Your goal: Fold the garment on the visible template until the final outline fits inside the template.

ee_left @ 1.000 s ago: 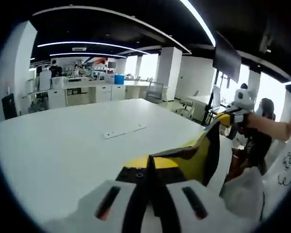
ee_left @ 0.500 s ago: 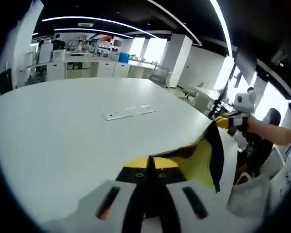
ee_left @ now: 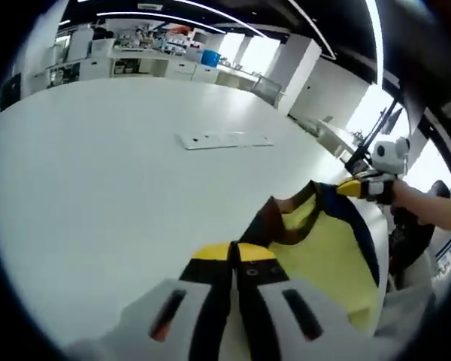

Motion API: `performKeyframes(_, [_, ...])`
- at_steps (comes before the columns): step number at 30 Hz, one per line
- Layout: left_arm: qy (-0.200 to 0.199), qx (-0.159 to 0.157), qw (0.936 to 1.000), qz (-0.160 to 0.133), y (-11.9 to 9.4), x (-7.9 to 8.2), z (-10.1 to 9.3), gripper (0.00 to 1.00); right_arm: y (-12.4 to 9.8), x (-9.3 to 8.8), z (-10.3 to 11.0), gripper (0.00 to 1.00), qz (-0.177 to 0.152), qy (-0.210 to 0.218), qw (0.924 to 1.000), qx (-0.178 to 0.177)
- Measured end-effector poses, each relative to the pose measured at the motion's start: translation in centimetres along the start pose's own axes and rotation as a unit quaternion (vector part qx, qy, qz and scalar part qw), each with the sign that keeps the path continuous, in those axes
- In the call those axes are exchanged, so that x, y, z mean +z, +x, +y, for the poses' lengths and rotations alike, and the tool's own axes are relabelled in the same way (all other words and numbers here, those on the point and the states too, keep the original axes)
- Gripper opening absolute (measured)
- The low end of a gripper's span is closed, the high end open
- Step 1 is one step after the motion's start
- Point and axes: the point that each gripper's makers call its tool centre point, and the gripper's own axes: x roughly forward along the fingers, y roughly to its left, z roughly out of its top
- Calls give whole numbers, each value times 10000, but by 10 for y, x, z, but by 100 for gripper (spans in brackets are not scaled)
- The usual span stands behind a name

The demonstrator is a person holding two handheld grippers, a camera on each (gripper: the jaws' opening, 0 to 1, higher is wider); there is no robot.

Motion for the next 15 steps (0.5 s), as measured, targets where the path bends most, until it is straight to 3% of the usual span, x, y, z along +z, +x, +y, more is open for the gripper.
performKeyframes(9, [-272, 291, 9992, -2, 27, 1, 35, 0, 31, -10, -30, 0, 115, 100, 9995, -261])
performKeyframes(15, [-244, 377, 9990, 81, 30, -4, 31, 0, 38, -6, -38, 0, 25, 94, 9991, -416])
